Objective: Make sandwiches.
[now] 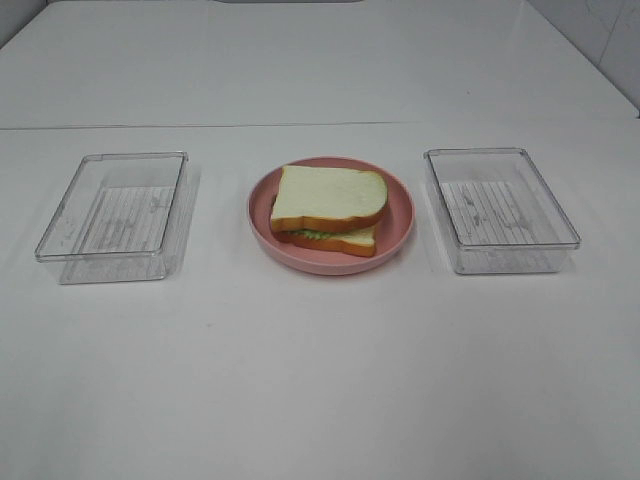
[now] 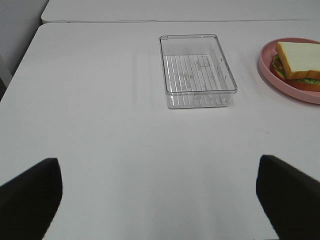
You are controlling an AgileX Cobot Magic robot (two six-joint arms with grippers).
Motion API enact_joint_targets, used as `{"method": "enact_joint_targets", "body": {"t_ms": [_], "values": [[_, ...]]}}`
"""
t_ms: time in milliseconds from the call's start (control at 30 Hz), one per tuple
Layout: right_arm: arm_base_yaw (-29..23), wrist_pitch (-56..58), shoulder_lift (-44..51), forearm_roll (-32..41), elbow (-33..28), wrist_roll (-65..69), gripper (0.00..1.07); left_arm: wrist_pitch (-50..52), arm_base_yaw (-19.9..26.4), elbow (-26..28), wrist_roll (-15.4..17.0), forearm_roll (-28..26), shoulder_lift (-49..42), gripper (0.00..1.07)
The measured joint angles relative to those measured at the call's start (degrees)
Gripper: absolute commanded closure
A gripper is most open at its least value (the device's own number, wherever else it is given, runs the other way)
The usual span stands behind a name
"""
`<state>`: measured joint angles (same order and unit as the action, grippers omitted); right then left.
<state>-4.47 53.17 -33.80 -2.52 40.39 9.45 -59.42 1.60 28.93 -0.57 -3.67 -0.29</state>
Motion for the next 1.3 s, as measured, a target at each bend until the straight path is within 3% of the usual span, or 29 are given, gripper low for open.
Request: {"method": "enact_joint_targets", "body": {"t_ms": [333, 800, 1300], "values": [[0.00, -0.69, 17.76, 0.00, -10.26, -0.11, 0.27, 0.00, 0.00, 0.00, 0.00, -0.11, 0.00, 0.09], [0.00, -0.63, 33.29, 0.00, -10.66, -2.52, 0.29, 0.00, 0.00, 0.00, 0.00, -0.17, 0.00, 0.09], [0.00, 6.88, 34.03, 0.63, -11.52, -6.13, 0.31, 0.00, 0.00, 0.00, 0.00, -0.34, 0.00, 0.09]]}}
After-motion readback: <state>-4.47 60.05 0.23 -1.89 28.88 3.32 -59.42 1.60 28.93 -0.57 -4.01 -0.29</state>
